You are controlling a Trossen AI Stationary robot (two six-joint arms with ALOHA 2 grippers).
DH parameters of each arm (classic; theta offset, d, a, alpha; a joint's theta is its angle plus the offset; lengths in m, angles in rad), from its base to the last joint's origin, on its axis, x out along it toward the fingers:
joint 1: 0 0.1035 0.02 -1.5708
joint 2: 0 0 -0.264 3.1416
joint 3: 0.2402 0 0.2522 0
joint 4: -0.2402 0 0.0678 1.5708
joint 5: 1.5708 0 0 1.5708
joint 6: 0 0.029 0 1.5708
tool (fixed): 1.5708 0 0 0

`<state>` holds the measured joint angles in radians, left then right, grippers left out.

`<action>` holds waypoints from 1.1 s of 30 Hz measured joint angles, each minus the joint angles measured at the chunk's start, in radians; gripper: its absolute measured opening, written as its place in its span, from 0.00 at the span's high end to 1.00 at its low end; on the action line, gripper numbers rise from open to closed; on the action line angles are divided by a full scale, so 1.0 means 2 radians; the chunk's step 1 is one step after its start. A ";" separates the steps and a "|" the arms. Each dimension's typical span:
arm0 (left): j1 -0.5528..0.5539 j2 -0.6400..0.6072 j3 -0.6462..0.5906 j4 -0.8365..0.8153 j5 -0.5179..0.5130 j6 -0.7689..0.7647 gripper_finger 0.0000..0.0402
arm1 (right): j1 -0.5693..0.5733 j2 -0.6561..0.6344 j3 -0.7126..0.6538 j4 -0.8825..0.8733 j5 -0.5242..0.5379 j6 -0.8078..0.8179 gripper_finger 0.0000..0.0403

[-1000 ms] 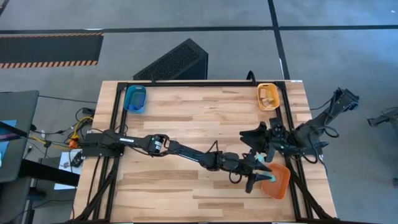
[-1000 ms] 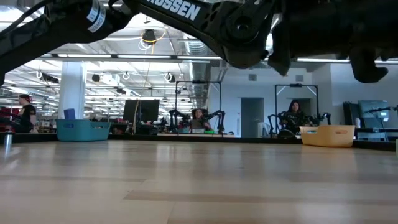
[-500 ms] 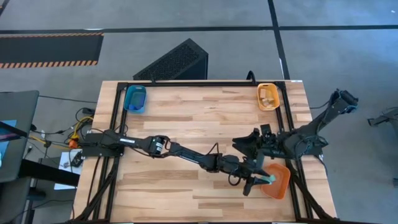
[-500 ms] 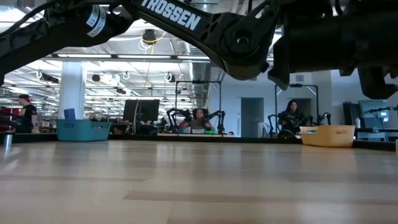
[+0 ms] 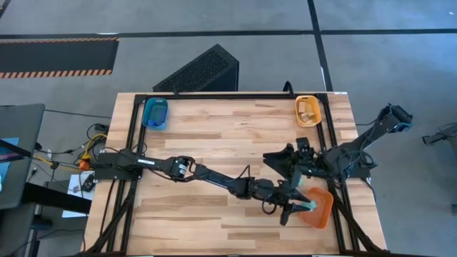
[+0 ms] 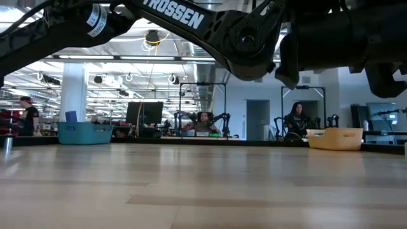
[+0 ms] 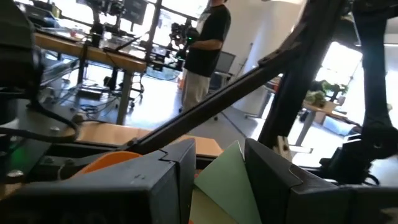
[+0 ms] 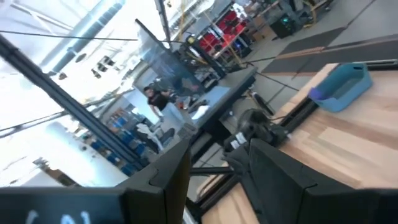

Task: Sort & place blocks by color
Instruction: Put the top light blue block into the orange bin

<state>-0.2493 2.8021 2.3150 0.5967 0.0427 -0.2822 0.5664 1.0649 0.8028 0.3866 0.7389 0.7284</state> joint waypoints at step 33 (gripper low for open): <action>0.003 -0.001 -0.001 -0.019 -0.030 -0.011 0.75 | -0.025 0.001 0.000 0.006 -0.057 -0.003 0.54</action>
<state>-0.2429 2.8006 2.3131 0.5585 -0.0172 -0.3043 0.5173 1.0676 0.8024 0.3977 0.6240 0.7228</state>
